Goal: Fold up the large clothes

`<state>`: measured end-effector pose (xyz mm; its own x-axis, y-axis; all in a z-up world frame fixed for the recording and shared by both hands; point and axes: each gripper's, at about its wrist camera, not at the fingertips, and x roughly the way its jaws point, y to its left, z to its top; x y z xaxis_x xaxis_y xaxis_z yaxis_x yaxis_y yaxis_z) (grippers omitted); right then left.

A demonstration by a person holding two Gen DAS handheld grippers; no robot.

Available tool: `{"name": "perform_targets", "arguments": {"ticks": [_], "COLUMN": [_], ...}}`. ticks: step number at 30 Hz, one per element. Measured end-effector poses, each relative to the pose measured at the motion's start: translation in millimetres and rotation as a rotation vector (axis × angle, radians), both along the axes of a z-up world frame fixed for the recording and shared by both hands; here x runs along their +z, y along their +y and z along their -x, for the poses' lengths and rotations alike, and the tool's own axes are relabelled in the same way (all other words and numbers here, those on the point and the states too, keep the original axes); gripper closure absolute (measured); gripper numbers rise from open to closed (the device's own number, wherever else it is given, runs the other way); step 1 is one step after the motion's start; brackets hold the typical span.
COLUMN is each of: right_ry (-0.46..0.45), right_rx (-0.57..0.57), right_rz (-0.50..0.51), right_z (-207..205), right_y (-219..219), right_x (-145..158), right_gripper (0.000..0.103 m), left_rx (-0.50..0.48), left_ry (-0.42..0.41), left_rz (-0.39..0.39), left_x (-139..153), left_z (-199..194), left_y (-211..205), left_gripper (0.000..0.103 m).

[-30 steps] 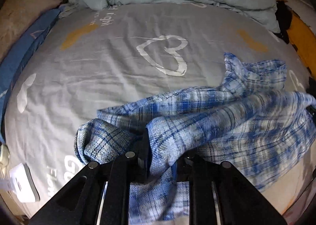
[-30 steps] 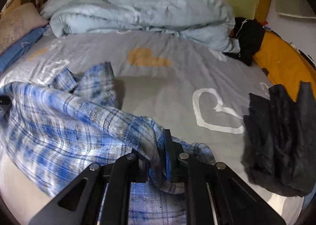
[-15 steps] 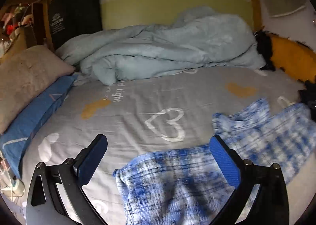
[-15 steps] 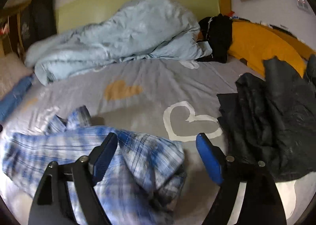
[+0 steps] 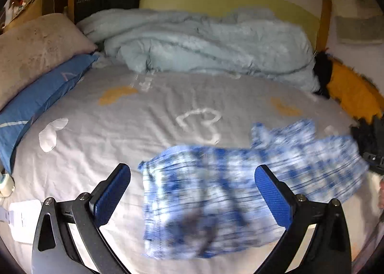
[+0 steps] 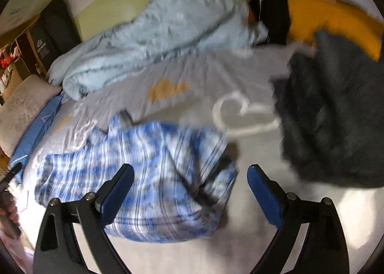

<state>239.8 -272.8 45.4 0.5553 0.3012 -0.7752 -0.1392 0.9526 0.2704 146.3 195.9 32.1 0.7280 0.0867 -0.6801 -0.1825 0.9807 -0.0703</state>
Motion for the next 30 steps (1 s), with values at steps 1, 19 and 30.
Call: {"name": "perform_targets", "arguments": {"ticks": [1, 19, 30], "right_ry": [0.038, 0.015, -0.085], "right_rx": [0.015, -0.144, -0.036], "right_rz": [-0.016, 0.064, 0.074], "right_z": [-3.6, 21.1, 29.4], "right_y": [2.0, -20.2, 12.4], "right_x": [-9.2, -11.7, 7.9], "right_gripper": [0.026, 0.102, 0.068], "left_rx": [0.018, 0.171, -0.016], "left_ry": [0.024, 0.181, 0.001], "left_rz": [-0.027, 0.109, 0.172], "left_x": [-8.5, -49.0, -26.7], "left_z": [-5.0, -26.5, -48.2], "left_y": [2.7, 36.9, 23.7], "left_gripper": [0.000, 0.013, 0.093]}}
